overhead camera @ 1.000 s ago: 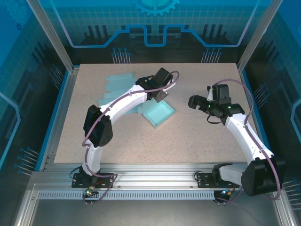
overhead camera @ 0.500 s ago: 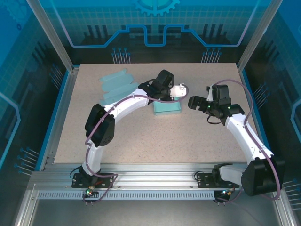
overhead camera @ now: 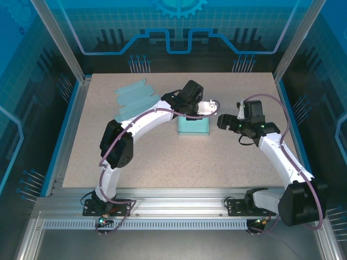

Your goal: Fold the paper box

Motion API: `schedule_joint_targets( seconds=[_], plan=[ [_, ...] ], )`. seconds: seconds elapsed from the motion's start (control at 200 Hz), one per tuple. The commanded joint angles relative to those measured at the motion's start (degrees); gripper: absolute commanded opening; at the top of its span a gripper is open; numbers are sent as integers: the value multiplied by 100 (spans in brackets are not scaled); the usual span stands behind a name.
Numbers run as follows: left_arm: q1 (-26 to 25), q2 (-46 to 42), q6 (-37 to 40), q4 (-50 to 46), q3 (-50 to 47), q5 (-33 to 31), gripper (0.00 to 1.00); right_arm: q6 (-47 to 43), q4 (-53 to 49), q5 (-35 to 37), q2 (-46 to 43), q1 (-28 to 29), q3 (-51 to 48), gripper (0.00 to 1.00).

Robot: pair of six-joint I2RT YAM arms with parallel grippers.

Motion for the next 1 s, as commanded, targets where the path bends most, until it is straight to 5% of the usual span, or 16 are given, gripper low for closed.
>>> schedule_joint_targets(
  seconds=[0.0, 0.465, 0.635, 0.725, 0.85, 0.996],
  plan=[
    [-44, -200, 65, -834, 309, 354, 10, -186, 96, 45, -154, -50, -66, 94],
    [-94, -339, -503, -1239, 609, 96, 14, -347, 175, 57, -242, 200, -66, 94],
    [-92, -322, -511, -1363, 801, -7, 46, -380, 213, 26, -220, 247, -42, 94],
    [-86, -360, -552, -1374, 832, -75, 50, -436, 193, 48, -215, 298, 1, 94],
    [-45, -656, -755, -1193, 673, -27, 73, -567, 167, 139, -233, 386, 62, 93],
    [119, -1494, -1416, -369, -157, -100, 86, -753, 138, 273, -199, 478, 144, 89]
  ],
)
